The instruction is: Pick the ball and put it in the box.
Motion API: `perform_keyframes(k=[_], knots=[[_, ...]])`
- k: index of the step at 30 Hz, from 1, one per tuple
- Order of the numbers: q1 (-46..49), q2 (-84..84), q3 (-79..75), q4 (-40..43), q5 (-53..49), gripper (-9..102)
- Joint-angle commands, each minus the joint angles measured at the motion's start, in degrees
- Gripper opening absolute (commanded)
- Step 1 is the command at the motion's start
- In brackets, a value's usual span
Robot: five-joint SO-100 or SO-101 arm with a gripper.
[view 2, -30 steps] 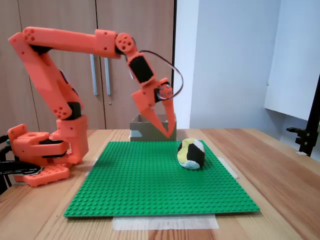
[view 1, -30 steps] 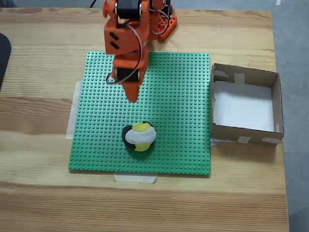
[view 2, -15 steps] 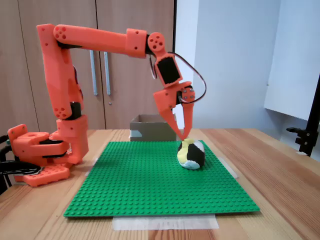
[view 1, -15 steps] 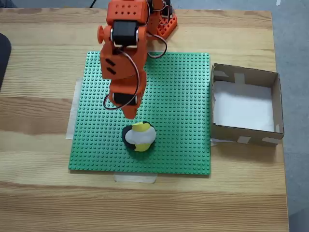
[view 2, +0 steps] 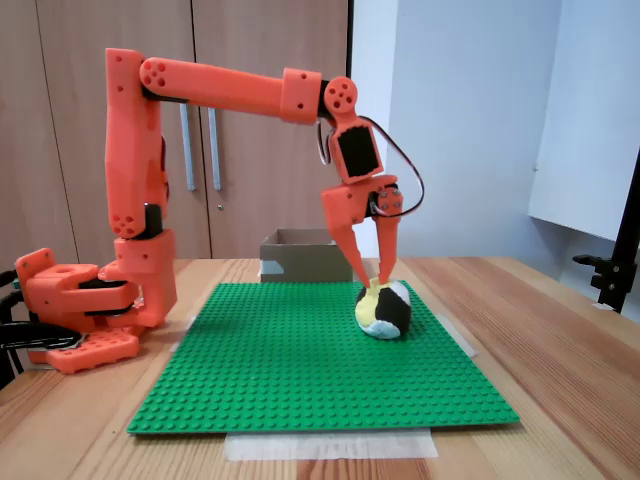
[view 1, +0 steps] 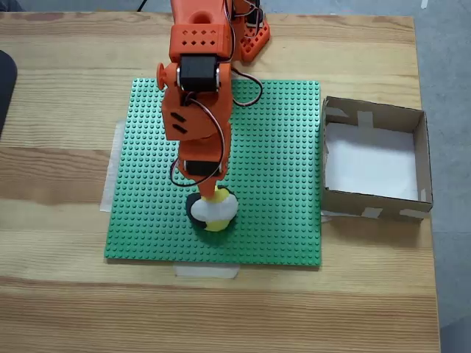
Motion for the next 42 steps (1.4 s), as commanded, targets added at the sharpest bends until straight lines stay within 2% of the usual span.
perform_keyframes(k=[1, 8, 14, 31, 42], knots=[[-0.4, 0.1, -3.2, 0.9, -0.4, 13], [0.0, 0.0, -3.2, 1.0, 0.0, 28], [0.0, 0.0, -3.2, 0.9, -0.1, 32], [0.7, -1.2, 4.2, -5.3, -1.9, 33], [0.1, -2.3, 5.3, -9.2, -2.4, 27]])
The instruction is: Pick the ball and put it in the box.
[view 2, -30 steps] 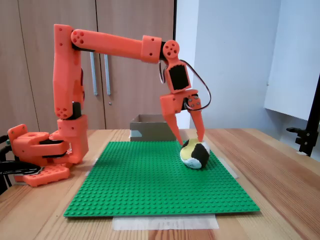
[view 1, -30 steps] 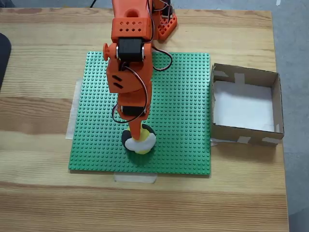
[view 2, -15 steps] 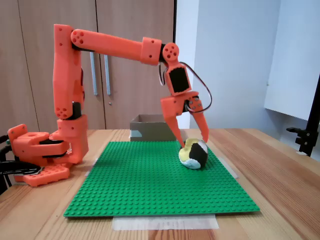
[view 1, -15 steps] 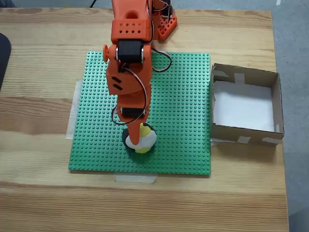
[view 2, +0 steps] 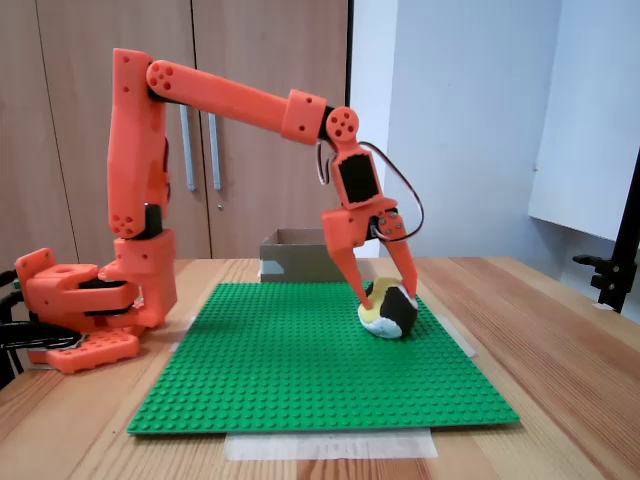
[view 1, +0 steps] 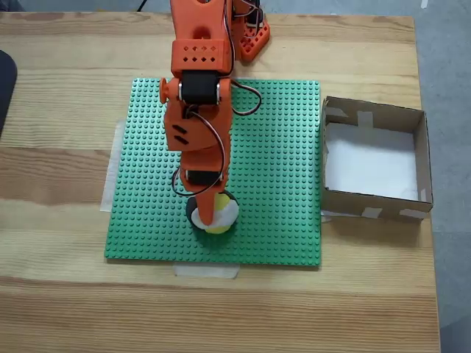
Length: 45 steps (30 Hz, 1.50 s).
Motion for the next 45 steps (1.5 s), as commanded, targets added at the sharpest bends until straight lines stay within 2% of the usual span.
perform_keyframes(k=[1, 18, 30, 45], knots=[[-0.5, 0.1, -0.4, -1.3, -0.4, 26], [-0.8, -0.1, 3.3, -3.0, 0.5, 20], [-0.5, 0.9, 4.6, -5.0, -1.6, 1], [-2.4, 9.8, -6.3, 5.0, -0.8, -1]])
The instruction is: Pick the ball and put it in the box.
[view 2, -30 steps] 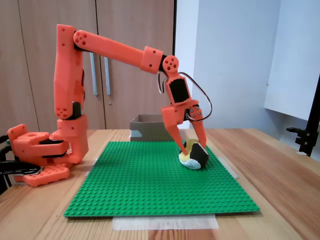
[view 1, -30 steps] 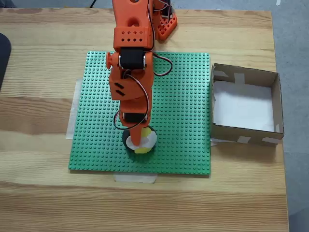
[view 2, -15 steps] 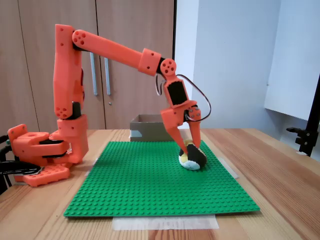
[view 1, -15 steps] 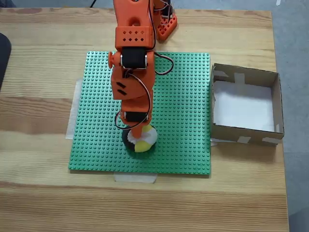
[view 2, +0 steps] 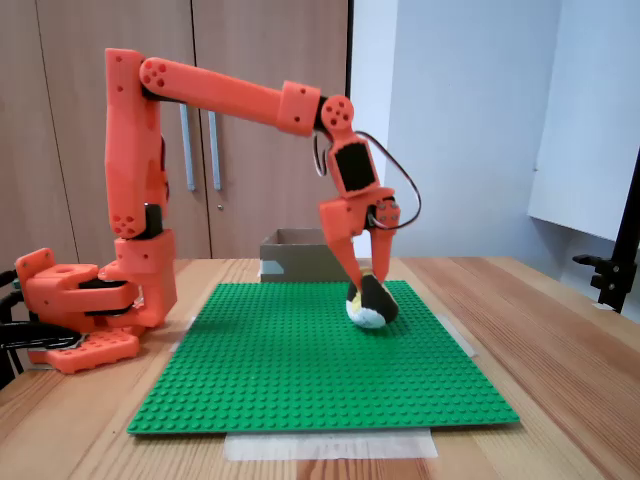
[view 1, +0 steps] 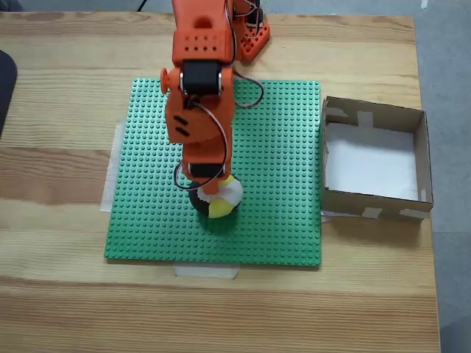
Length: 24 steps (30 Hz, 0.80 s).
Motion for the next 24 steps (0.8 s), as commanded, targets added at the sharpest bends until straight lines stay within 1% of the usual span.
perform_keyframes(k=[1, 6, 13, 24], knots=[[-1.8, 6.3, -5.8, 2.6, 0.4, -1], [-5.1, 10.8, -9.1, 5.5, 0.9, -1], [-11.7, 17.0, -9.1, 6.2, 1.2, -1], [-25.8, 21.1, -9.2, 6.7, 3.3, -1]])
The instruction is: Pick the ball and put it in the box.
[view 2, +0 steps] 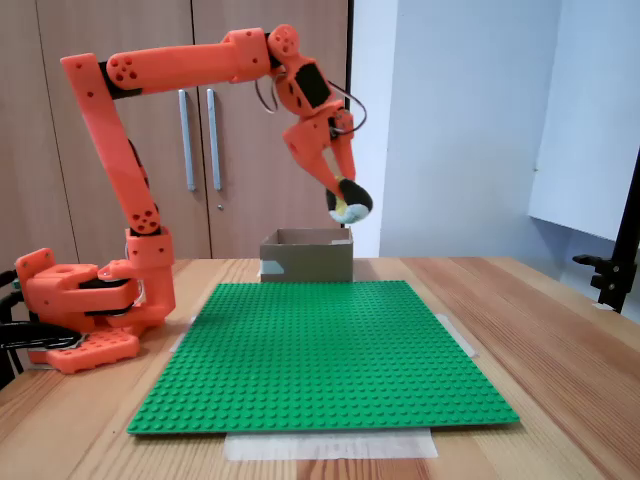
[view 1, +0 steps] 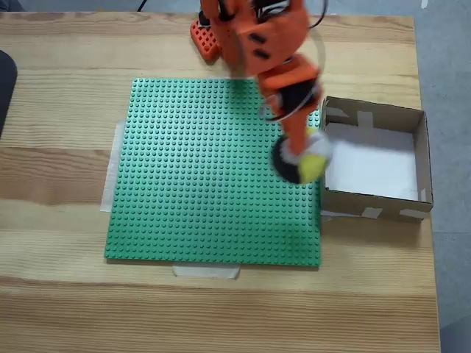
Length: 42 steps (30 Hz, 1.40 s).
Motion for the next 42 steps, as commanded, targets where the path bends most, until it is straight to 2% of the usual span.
perform_keyframes(k=[1, 10, 17, 25, 42], knots=[[-4.0, 3.4, -3.7, 0.2, 1.1, -1], [-15.6, 3.7, -2.9, -1.6, 3.7, -1], [-19.8, 2.8, 0.6, -4.7, 4.7, -1], [-22.1, 2.0, 3.3, -7.5, 5.2, -1], [-21.1, -8.4, 4.2, -13.0, 6.2, -1]])
